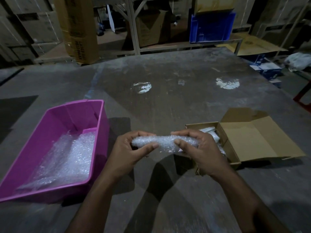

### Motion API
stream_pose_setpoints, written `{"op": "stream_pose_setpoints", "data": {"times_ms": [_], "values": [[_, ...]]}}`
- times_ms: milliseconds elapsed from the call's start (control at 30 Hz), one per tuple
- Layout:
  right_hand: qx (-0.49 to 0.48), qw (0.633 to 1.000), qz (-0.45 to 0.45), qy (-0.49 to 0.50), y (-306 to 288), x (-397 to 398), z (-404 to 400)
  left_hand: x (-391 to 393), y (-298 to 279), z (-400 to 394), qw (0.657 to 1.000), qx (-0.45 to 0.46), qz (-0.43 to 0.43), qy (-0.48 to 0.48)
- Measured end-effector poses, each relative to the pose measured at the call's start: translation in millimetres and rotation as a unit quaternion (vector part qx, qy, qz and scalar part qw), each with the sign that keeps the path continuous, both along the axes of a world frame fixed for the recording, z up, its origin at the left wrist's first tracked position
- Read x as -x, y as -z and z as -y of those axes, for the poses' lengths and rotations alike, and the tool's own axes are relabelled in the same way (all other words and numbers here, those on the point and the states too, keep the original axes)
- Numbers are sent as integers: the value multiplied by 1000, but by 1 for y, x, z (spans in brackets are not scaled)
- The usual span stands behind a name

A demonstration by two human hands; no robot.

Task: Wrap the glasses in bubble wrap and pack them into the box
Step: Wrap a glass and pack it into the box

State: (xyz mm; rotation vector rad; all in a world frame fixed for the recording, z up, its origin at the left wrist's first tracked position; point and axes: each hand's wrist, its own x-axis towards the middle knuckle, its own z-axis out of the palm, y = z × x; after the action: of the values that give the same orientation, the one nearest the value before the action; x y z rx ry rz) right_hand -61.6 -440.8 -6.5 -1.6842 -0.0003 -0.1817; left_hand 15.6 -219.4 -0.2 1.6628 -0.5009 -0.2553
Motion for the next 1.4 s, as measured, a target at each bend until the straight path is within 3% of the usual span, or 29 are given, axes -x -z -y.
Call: {"op": "stream_pose_setpoints", "data": {"times_ms": [267, 500, 633, 733, 900, 1100, 1300, 1400], "values": [[38, 999, 10, -5, 6, 2, 3, 3, -1, 6, 999, -21, 15, -29], [27, 999, 9, 24, 19, 7, 2, 10, 12, 27, 995, 71, -60, -42], [93, 995, 18, 25, 20, 16, 9, 18, 18, 48, 983, 116, -130, -53], [64, 997, -8, 40, 15, 22, 23, 19, 14, 62, 986, 95, -134, -26], [53, 995, -18, 81, 13, 29, 53, 20, 0, 99, 974, 136, -174, 59], [-6, 994, -10, 105, 10, 36, 86, 18, 3, 141, 964, 172, -194, 65], [25, 995, -5, 100, 8, 46, 116, 15, 12, 147, 987, 87, -113, 72], [100, 992, -27, 73, 12, 48, 125, 7, 19, 140, 994, -22, -40, 95]]}}
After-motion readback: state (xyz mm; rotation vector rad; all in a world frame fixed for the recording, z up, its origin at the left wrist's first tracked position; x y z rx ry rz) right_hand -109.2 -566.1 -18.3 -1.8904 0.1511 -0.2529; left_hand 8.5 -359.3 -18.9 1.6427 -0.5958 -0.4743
